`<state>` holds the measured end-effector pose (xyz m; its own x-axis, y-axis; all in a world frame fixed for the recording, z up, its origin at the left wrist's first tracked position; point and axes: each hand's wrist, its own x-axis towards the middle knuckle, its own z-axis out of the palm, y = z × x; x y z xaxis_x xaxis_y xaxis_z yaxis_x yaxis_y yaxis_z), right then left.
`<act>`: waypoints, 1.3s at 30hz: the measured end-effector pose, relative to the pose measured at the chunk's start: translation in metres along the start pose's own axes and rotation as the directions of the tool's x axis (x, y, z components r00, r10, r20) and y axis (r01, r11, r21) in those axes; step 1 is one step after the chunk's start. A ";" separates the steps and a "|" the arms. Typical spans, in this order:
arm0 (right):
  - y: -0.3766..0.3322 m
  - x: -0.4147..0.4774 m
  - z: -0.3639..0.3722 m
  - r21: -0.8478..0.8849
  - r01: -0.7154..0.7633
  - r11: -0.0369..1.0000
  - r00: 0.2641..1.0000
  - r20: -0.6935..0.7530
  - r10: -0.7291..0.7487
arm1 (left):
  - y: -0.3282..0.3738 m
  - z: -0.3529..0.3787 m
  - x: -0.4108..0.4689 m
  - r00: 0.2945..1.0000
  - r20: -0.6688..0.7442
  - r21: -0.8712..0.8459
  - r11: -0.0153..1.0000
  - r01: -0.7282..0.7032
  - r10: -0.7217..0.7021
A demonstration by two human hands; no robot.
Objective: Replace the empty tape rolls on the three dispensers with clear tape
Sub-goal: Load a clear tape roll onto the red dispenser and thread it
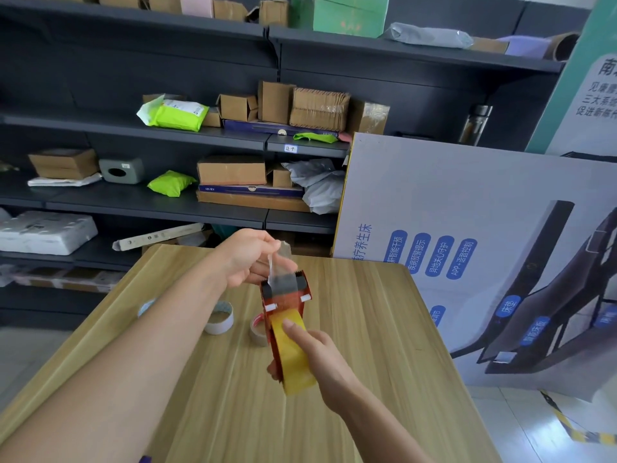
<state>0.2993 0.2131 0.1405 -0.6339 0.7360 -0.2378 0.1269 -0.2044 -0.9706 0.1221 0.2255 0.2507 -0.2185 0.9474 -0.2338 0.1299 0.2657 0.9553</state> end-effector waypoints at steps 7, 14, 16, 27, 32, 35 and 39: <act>0.008 -0.005 0.009 -0.025 0.028 0.999 0.999 0.020 -0.028 | 0.020 -0.021 0.001 0.980 -0.157 -0.032 0.991 -0.128 0.121; 0.010 0.004 0.014 0.008 0.042 0.999 0.999 -0.007 -0.042 | 0.020 -0.021 0.001 0.972 -0.177 -0.078 0.982 -0.172 0.157; 0.010 0.006 0.014 -0.005 0.045 0.999 0.999 -0.026 -0.045 | 0.017 -0.022 0.004 0.958 -0.237 -0.105 0.976 -0.189 0.160; 0.008 0.013 0.014 0.038 0.032 0.999 0.999 0.018 -0.032 | 0.030 -0.015 0.012 0.945 -0.195 -0.077 0.957 -0.281 0.262; 0.010 0.015 0.018 -0.012 0.112 0.994 0.994 0.007 -0.112 | 0.042 -0.018 0.018 0.916 -0.291 -0.095 0.945 -0.314 0.275; 0.015 0.012 0.017 0.033 0.120 0.992 0.993 0.011 -0.120 | 0.051 -0.021 0.021 0.911 -0.287 -0.086 0.940 -0.331 0.295; 0.022 0.008 0.020 0.035 0.073 0.997 0.997 0.027 -0.074 | 0.062 -0.028 0.023 0.889 -0.340 -0.058 0.936 -0.347 0.308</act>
<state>0.2813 0.2014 0.1179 -0.6618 0.7314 -0.1645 0.0540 -0.1724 -0.9835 0.0976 0.2590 0.3095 -0.4826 0.8633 0.1480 0.1411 -0.0902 0.9859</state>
